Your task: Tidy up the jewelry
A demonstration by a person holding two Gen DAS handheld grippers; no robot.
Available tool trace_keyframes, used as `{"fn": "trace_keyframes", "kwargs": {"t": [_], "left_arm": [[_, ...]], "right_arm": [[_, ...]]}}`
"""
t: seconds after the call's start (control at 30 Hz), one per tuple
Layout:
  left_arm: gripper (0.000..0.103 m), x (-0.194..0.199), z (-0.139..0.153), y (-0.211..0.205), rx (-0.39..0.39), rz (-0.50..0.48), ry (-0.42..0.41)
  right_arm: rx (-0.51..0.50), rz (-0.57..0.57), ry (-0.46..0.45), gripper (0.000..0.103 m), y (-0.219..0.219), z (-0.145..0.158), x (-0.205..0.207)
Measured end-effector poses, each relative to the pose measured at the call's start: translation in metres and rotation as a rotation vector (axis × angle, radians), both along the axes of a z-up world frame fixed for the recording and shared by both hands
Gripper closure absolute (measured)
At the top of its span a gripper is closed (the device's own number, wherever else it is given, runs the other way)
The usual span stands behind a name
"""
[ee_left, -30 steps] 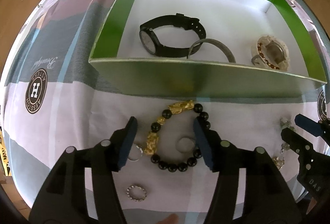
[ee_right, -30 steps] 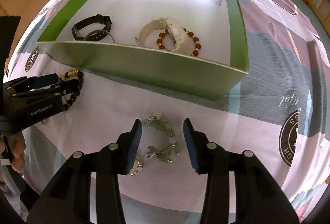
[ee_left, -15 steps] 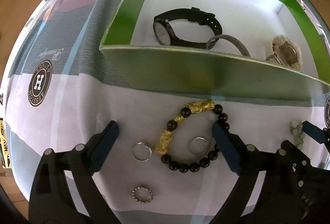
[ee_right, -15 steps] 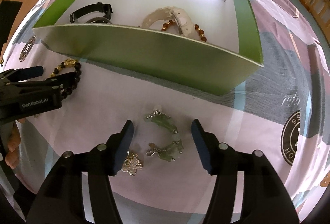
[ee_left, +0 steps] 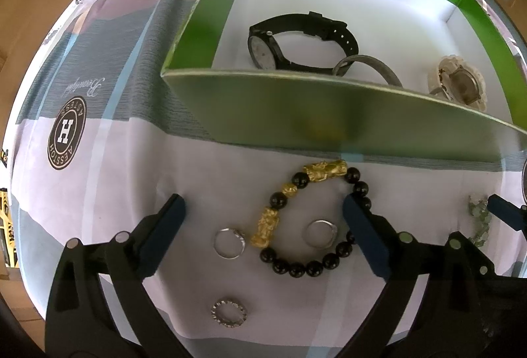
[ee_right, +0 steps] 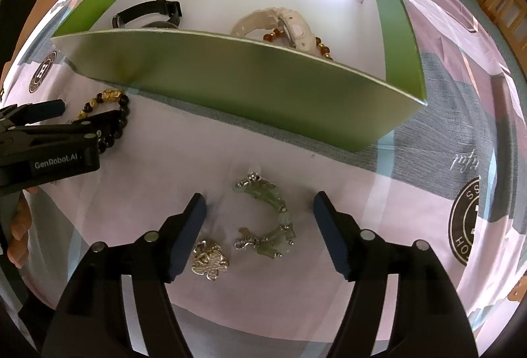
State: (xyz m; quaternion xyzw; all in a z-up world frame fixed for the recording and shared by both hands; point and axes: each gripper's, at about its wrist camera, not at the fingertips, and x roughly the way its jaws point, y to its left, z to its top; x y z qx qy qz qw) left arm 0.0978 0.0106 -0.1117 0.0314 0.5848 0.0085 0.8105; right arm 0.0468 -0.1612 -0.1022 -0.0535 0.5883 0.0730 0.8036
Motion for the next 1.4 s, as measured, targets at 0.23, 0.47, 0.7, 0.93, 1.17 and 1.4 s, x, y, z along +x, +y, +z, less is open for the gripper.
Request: {"fn": "trace_keyframes", "kwargs": {"t": [0.23, 0.47, 0.7, 0.93, 1.17, 1.4], "left_arm": [[0.004, 0.000, 0.001, 0.001, 0.005, 0.006, -0.002], [0.003, -0.003, 0.003, -0.003, 0.021, 0.023, 0.004], [0.003, -0.009, 0.006, -0.015, 0.049, -0.038, -0.042], [0.003, -0.014, 0.004, -0.019, -0.004, -0.033, -0.039], [0.002, -0.016, 0.001, -0.025, 0.018, -0.038, -0.035], [0.002, -0.018, -0.001, -0.024, 0.015, -0.012, -0.044]], "right_arm": [[0.004, 0.001, -0.007, 0.032, -0.001, -0.001, -0.002], [0.036, -0.026, -0.044, 0.022, -0.002, -0.006, -0.007], [0.023, -0.051, -0.126, 0.016, 0.005, -0.011, -0.014], [0.025, -0.032, -0.118, 0.011, 0.006, -0.014, -0.010], [0.022, -0.018, -0.112, 0.009, 0.009, -0.015, -0.007], [0.018, -0.023, -0.124, 0.009, 0.010, -0.016, -0.016]]}}
